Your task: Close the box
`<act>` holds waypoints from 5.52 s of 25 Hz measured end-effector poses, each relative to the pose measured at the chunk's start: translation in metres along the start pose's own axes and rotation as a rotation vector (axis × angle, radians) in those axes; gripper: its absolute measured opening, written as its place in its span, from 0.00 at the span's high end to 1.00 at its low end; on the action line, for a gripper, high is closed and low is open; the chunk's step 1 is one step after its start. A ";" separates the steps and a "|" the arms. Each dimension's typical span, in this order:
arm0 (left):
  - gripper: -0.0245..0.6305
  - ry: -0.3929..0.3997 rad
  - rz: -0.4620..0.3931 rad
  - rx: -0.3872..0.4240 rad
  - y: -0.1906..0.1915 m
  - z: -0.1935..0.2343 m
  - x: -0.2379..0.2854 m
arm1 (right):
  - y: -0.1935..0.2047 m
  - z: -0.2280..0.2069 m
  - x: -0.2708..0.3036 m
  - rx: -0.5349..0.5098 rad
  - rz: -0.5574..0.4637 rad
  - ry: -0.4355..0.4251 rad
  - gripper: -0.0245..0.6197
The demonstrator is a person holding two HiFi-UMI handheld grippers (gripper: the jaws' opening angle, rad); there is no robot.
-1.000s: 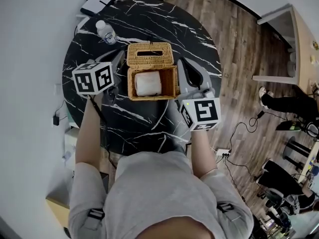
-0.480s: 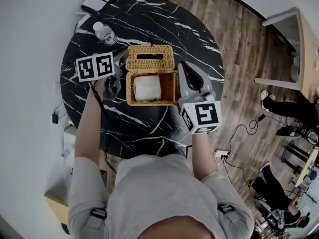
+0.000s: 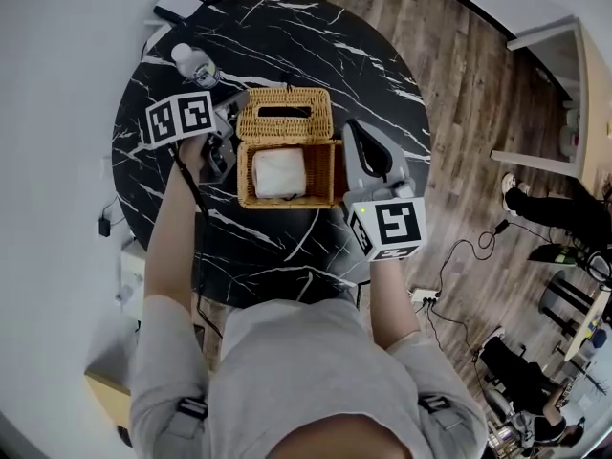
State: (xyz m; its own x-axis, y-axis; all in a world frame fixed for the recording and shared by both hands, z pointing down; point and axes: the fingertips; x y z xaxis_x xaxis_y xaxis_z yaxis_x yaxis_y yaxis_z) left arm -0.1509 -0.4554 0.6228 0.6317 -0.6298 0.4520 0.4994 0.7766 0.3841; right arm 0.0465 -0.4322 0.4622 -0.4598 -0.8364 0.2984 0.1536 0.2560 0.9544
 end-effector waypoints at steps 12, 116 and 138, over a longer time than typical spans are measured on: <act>0.76 0.063 -0.016 -0.072 0.000 -0.005 0.008 | 0.001 -0.009 -0.002 -0.004 -0.003 0.019 0.95; 0.71 0.076 0.169 0.587 0.151 -0.110 -0.119 | -0.022 0.079 -0.191 -0.035 -0.138 0.189 0.95; 0.70 -0.008 0.210 0.602 0.179 -0.075 -0.107 | -0.004 0.077 -0.197 -0.031 -0.102 0.210 0.95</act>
State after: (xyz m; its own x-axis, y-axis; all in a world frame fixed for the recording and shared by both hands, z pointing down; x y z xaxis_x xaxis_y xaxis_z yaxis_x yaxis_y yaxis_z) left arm -0.0841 -0.2475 0.5829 0.6744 -0.4672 0.5718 -0.0565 0.7394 0.6708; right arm 0.0689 -0.2308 0.4003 -0.2829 -0.9404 0.1885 0.1435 0.1528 0.9778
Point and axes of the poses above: the fingertips, and each gripper's own axes: x forward along the fingers, z to its left, y out of its underside, and after that the axes turned 13 degrees about y, right-handed
